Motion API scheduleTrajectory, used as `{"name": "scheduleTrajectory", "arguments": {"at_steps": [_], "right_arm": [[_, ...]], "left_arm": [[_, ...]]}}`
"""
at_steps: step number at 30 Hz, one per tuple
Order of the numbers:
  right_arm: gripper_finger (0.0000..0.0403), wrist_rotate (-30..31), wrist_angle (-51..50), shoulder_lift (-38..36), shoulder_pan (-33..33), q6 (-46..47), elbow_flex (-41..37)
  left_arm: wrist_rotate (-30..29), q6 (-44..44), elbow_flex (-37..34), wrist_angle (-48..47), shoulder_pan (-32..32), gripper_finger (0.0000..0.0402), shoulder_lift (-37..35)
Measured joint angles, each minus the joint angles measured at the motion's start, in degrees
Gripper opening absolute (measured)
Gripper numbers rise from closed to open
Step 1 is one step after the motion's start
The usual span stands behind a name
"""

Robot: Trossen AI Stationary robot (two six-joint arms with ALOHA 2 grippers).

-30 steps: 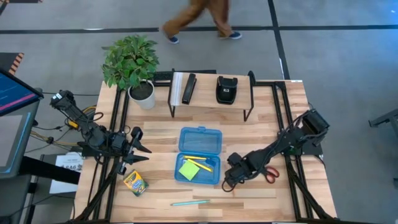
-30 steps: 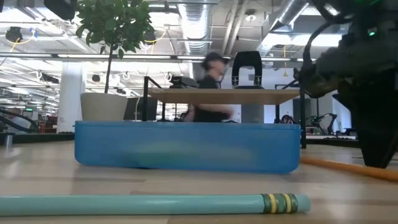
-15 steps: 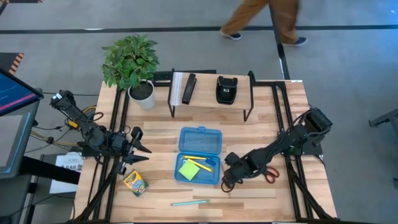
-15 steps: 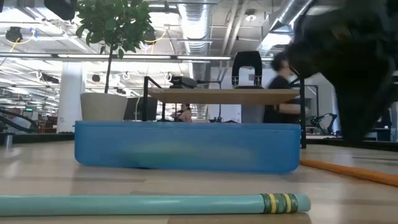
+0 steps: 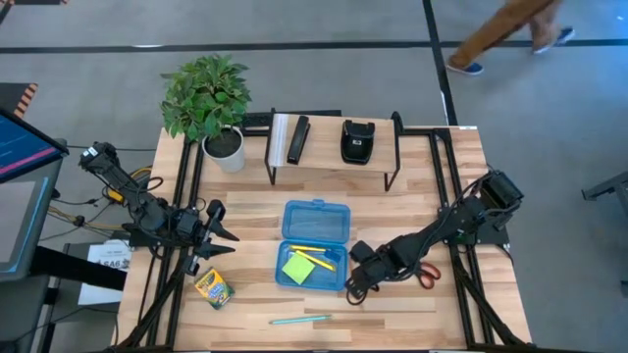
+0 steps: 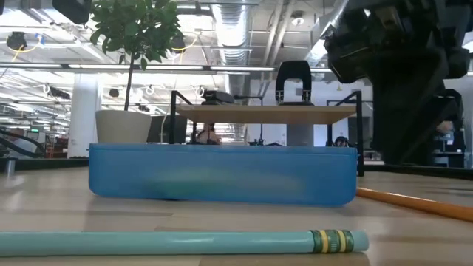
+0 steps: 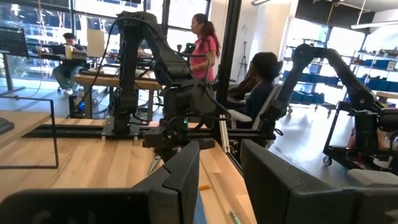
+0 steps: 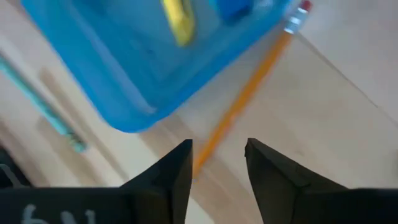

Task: Pack school essentials
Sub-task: Put the orange pencil into the blue supply box

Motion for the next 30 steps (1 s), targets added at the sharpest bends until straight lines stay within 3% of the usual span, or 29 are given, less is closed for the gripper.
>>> {"name": "scheduleTrajectory", "arguments": {"at_steps": [7,13,22,30], "right_arm": [[0.0189,1.4,0.5,0.1,0.6,-0.4,0.0],[0.0188,1.4,-0.1,4.5,1.2,-1.0,3.7],[0.0186,0.6,-11.7,11.5,1.4,-1.7,12.1],[0.0173,-1.4,-12.1,14.2,1.4,-1.6,12.9]], "left_arm": [[0.0,0.0,0.0,0.0,0.0,0.0107,0.0],[-0.1,0.0,0.0,0.0,0.0,0.0107,0.0],[0.0,0.0,0.0,0.0,0.0,0.0107,0.0],[0.0,0.0,0.0,0.0,0.0,0.0107,0.0]]}}
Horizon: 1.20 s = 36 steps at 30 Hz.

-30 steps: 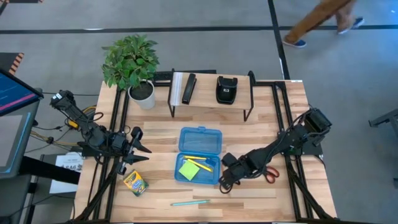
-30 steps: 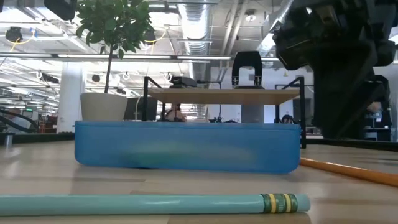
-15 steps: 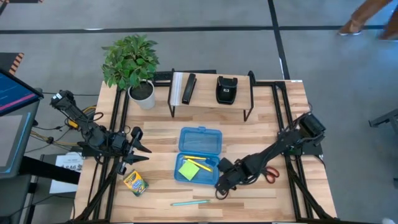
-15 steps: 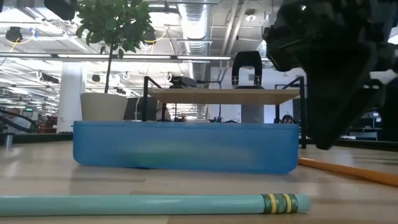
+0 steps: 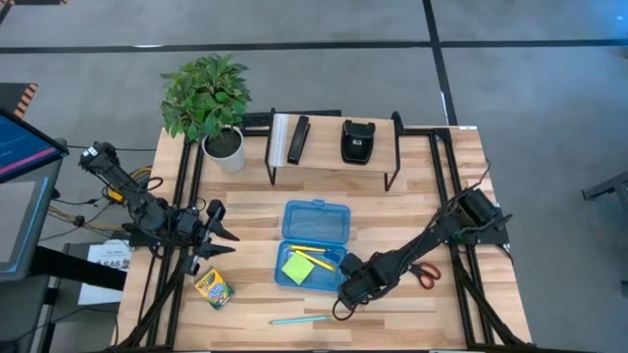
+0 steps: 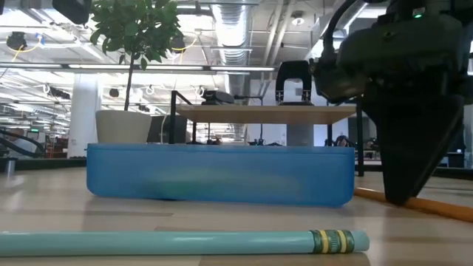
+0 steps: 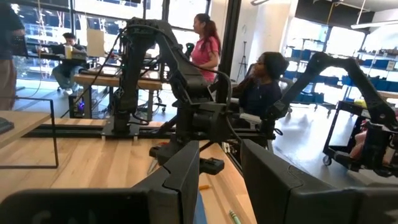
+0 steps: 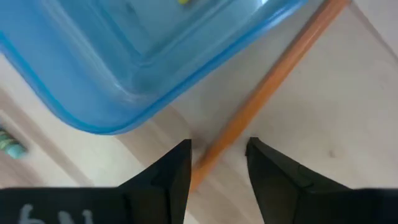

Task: Pack school essentials
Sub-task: Put the orange pencil into the blue supply box

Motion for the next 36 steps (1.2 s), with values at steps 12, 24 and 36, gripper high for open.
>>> {"name": "scheduleTrajectory", "arguments": {"at_steps": [12,24,36], "right_arm": [[0.0061,-0.6,-3.5,-0.2,-0.2,0.0,-0.2],[0.0007,-0.7,-14.4,-5.8,-0.4,3.5,-0.4],[0.0011,7.2,-13.9,-13.5,-0.1,0.3,-0.5]], "left_arm": [[0.0,0.0,0.0,0.0,0.0,0.0107,0.0],[0.0,-0.3,0.0,0.1,0.0,0.0107,0.0],[0.0,-0.3,0.0,0.2,0.0,0.0107,0.0]]}}
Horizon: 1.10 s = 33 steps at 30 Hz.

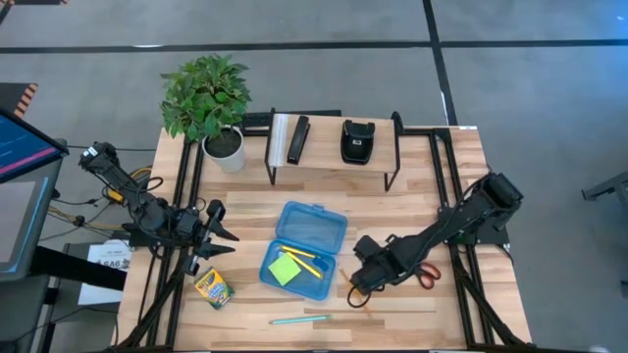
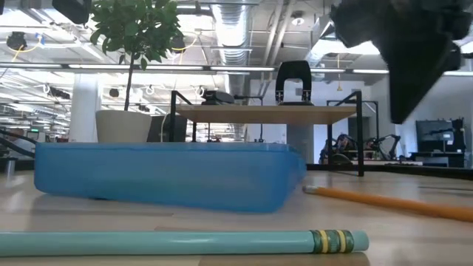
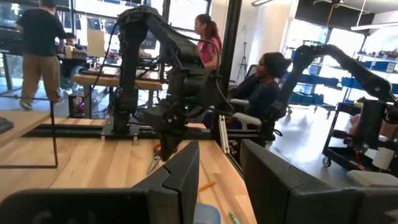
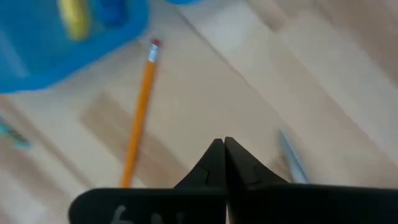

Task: Pack school essentials
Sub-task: Put the orange pencil into the blue supply box

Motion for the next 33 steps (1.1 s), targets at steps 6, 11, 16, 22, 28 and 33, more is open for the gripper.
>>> {"name": "scheduleTrajectory", "arguments": {"at_steps": [6,11,16,22,28,33], "right_arm": [[0.007,-2.7,12.5,2.5,0.6,-6.9,0.0],[0.0131,-6.9,21.0,6.3,1.6,-8.3,0.2],[0.0183,-7.8,16.5,10.2,2.3,-7.0,2.6],[0.0203,-8.2,12.5,14.6,2.3,-6.9,6.7],[0.0186,-9.6,8.1,19.5,2.5,-7.7,10.6],[0.0162,-10.0,0.6,22.4,2.4,-8.0,12.9]], "left_arm": [[0.0,0.0,0.0,0.0,0.0,0.0107,0.0],[0.0,-0.2,0.0,0.2,0.0,0.0107,0.0],[0.0,-0.3,0.0,0.3,0.0,0.0107,0.0],[0.0,-0.3,0.0,0.1,0.0,0.0107,0.0],[0.0,-0.3,0.0,-0.1,0.0,0.0107,0.0],[0.0,-0.3,0.0,-0.1,0.0,0.0107,0.0]]}}
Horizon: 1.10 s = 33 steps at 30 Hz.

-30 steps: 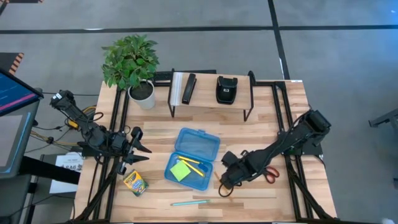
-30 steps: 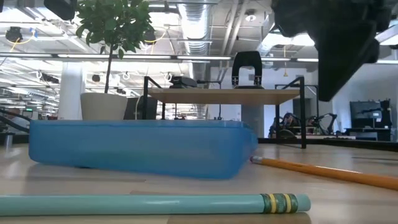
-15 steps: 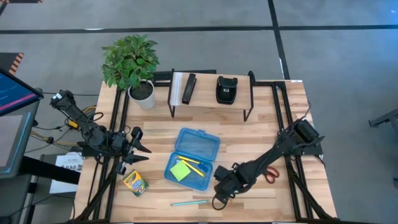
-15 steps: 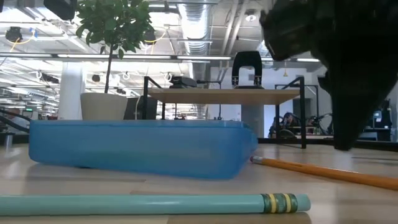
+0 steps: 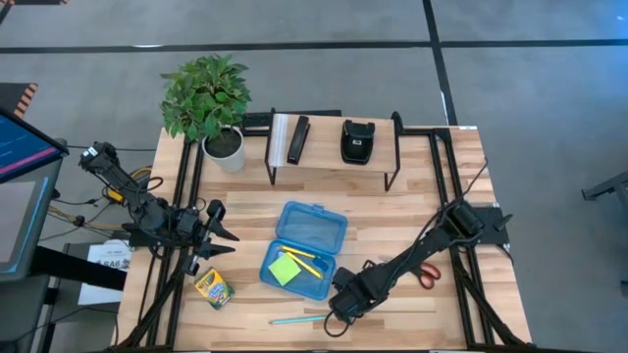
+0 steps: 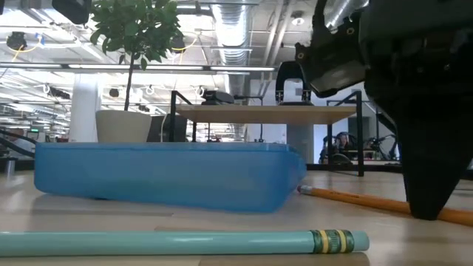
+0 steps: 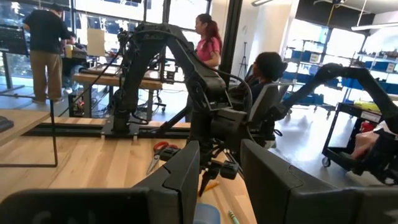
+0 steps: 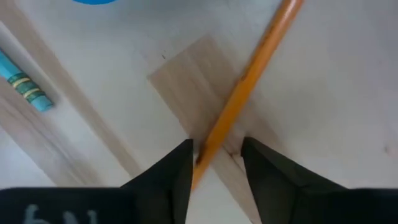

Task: Pack school essentials
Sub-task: Put the orange pencil into the blue supply box

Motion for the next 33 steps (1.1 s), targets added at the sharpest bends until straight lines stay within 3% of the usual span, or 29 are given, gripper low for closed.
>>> {"name": "scheduleTrajectory", "arguments": {"at_steps": [21,33], "right_arm": [[0.0011,-1.4,-3.5,-1.0,-2.4,-1.6,-0.2],[0.0004,1.1,-19.8,-5.0,-2.6,3.3,-0.9]], "left_arm": [[0.0,-0.1,0.0,0.0,0.0,0.0107,0.0],[0.0,-0.1,0.0,0.0,0.0,0.0107,0.0]]}}
